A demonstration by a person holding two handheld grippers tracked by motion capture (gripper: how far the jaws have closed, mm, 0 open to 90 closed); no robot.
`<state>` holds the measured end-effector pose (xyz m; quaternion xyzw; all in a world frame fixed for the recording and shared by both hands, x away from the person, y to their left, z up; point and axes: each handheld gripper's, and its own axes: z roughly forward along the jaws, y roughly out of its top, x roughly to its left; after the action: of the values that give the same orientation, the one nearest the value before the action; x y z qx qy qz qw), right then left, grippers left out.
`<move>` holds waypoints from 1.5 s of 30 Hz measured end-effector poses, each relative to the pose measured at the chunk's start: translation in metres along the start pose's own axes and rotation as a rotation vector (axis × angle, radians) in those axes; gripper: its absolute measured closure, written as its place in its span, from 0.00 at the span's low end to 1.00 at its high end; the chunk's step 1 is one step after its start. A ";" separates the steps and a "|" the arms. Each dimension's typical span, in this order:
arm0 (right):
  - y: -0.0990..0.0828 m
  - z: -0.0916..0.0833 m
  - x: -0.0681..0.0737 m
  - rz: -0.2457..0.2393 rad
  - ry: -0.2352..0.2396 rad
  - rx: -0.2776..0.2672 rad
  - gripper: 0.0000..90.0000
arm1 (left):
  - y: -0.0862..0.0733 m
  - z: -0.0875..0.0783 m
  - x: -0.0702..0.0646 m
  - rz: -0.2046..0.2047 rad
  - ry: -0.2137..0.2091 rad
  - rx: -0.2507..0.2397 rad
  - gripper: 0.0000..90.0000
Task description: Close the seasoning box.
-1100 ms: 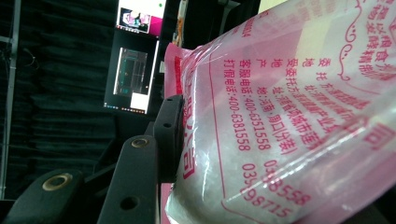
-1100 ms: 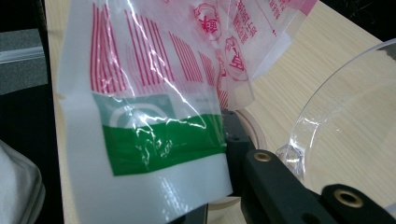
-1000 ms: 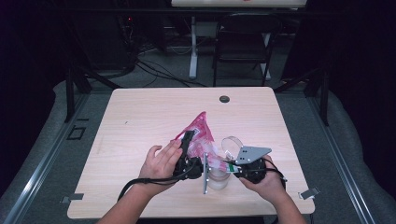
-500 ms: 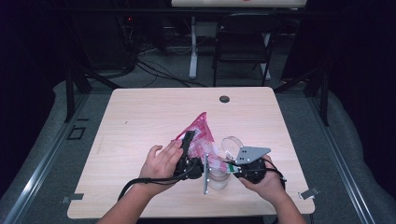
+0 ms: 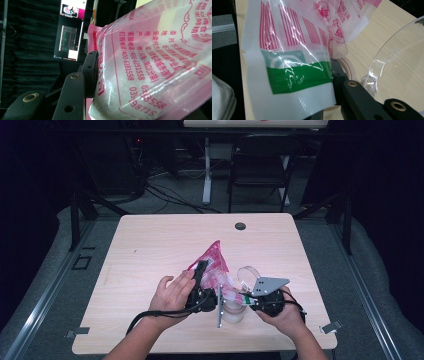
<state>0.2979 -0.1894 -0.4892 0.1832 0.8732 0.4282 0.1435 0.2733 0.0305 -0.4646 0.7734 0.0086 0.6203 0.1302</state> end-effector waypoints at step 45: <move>0.002 -0.003 0.001 -0.012 -0.019 0.005 1.00 | -0.003 0.001 -0.002 -0.015 -0.013 0.006 0.69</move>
<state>0.2964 -0.1901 -0.4863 0.1824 0.8740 0.4233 0.1537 0.2740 0.0333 -0.4676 0.7776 0.0153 0.6144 0.1327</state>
